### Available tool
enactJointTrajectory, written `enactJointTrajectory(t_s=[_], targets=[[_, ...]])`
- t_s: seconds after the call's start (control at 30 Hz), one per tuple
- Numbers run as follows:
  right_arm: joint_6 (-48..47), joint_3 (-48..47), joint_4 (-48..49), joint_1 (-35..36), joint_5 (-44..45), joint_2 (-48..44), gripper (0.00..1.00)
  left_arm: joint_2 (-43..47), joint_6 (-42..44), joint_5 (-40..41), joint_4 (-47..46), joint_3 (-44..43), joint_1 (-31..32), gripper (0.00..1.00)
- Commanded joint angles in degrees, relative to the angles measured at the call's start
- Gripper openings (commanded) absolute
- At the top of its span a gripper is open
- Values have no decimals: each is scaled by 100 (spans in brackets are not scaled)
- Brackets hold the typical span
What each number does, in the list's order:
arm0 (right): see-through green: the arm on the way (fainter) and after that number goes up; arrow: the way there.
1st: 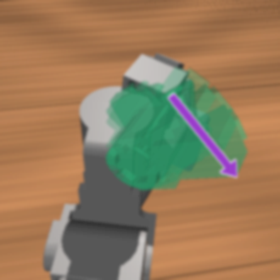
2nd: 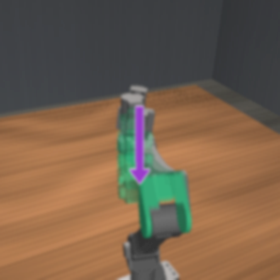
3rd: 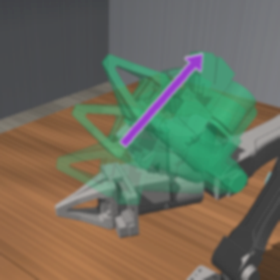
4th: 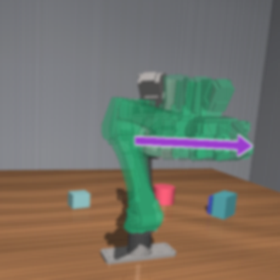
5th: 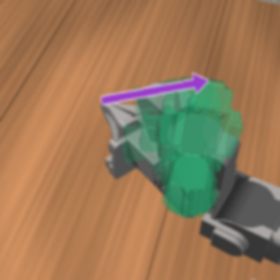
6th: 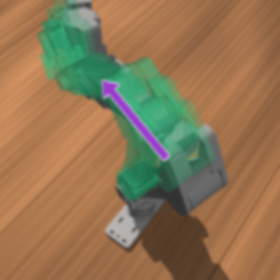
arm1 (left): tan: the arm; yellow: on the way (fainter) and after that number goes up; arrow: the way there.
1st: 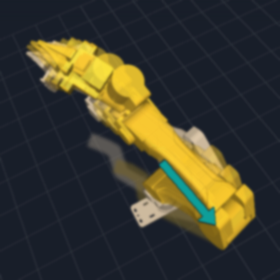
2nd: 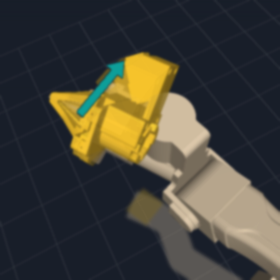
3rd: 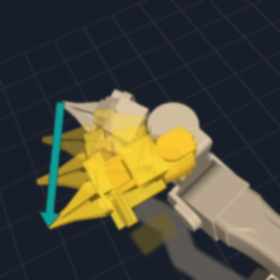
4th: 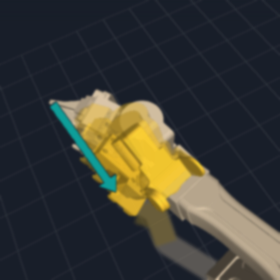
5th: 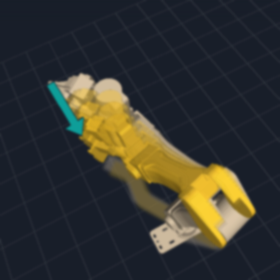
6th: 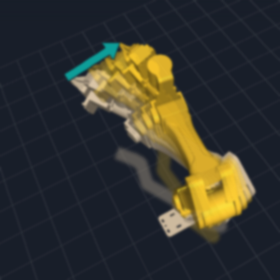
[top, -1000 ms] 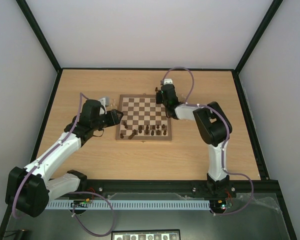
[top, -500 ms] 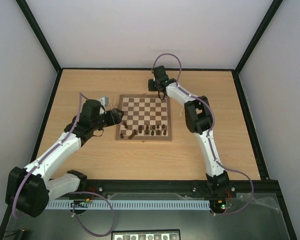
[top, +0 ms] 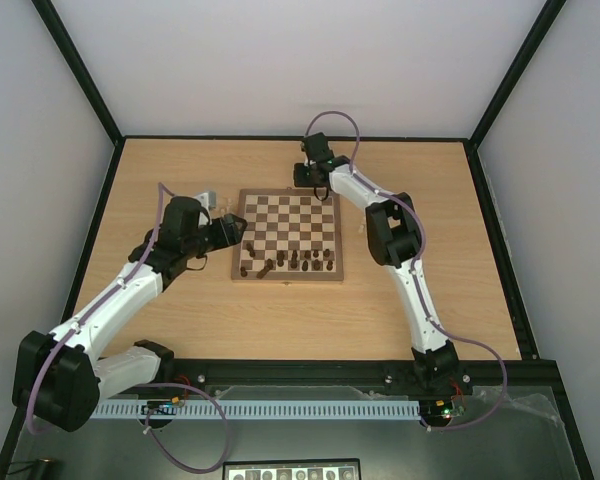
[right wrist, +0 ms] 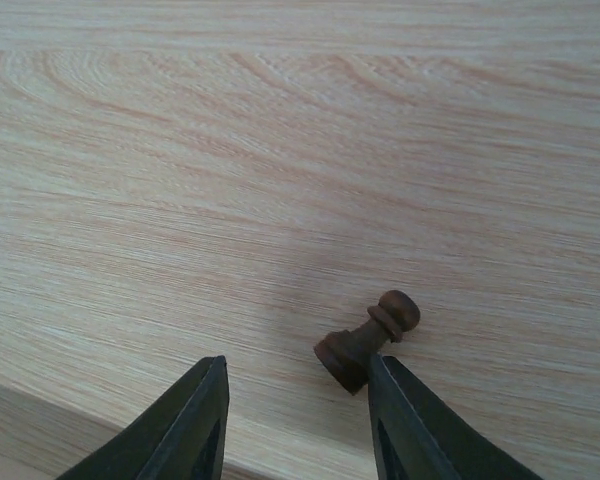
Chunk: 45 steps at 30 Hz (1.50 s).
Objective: Set up the chess pieces on the board
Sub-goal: Pick up the chess piece at the center of the board.
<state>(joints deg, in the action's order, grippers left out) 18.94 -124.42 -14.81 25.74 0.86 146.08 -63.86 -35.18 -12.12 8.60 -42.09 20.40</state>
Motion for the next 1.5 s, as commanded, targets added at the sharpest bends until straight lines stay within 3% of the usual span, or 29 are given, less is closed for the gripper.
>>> enactJointTrajectory(t_s=[0.0,0.4,0.7,1.2,1.47], targets=[[163,-239,-309,-7,9,274,41,-65,-6,-2,-122,-166,-39,71],[437,-649,-410,-15,414,578,49,-48,38,-28,-50,-266,-62,70],[523,-881,-575,-16,733,778,48,-39,43,-82,-60,-265,-84,69],[523,-1115,-724,-59,971,905,40,-65,32,-124,-87,-265,-89,68],[505,-1124,-750,-60,951,989,28,-99,20,-144,-120,-274,-90,68]])
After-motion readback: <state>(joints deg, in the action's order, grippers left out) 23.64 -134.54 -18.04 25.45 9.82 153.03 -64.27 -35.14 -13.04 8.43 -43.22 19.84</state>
